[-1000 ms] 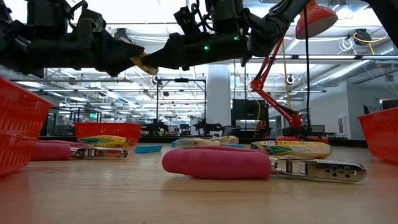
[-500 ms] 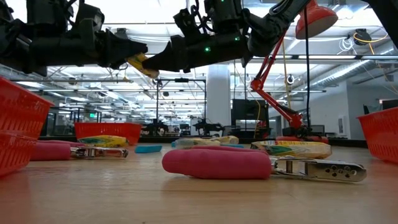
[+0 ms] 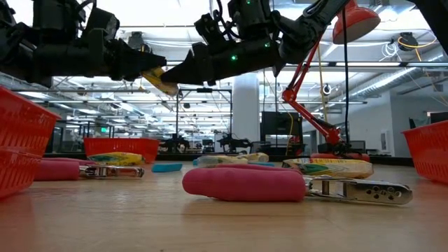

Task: Pick & Place School Supplies
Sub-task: Put the yellow crayon box into the top red basket

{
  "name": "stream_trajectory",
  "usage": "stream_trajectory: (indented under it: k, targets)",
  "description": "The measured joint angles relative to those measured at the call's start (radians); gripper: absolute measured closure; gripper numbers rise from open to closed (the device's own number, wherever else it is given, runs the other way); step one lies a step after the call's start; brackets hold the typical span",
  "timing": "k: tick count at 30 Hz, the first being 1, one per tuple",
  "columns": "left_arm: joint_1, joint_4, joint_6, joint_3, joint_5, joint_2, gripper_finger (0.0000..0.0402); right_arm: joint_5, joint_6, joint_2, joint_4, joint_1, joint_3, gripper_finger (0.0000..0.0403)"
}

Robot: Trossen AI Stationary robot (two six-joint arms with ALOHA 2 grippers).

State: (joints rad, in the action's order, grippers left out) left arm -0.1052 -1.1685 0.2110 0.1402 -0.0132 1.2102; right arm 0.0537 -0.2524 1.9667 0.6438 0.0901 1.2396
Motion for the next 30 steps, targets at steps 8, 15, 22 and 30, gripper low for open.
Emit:
stream_trajectory:
  k: [8,15,22,30]
  targets:
    - [-0.033,0.04,0.02,0.0,0.032,-0.014,0.0333,-0.056,0.003,-0.015,-0.105,0.001,0.0,0.0106]
    - [-0.134,0.271,0.047,0.0,0.074,-0.139,0.0333,-0.058,-0.014,-0.025,-0.213,-0.038,0.001,0.011]
    - [-0.246,0.645,0.067,0.0,0.177,-0.372,0.0333,-0.188,-0.078,-0.029,-0.269,-0.095,0.001,0.0125]
    - [-0.379,0.774,0.064,-0.036,0.227,-0.471,0.0333,-0.308,-0.1,-0.029,-0.319,-0.112,0.001,0.0126]
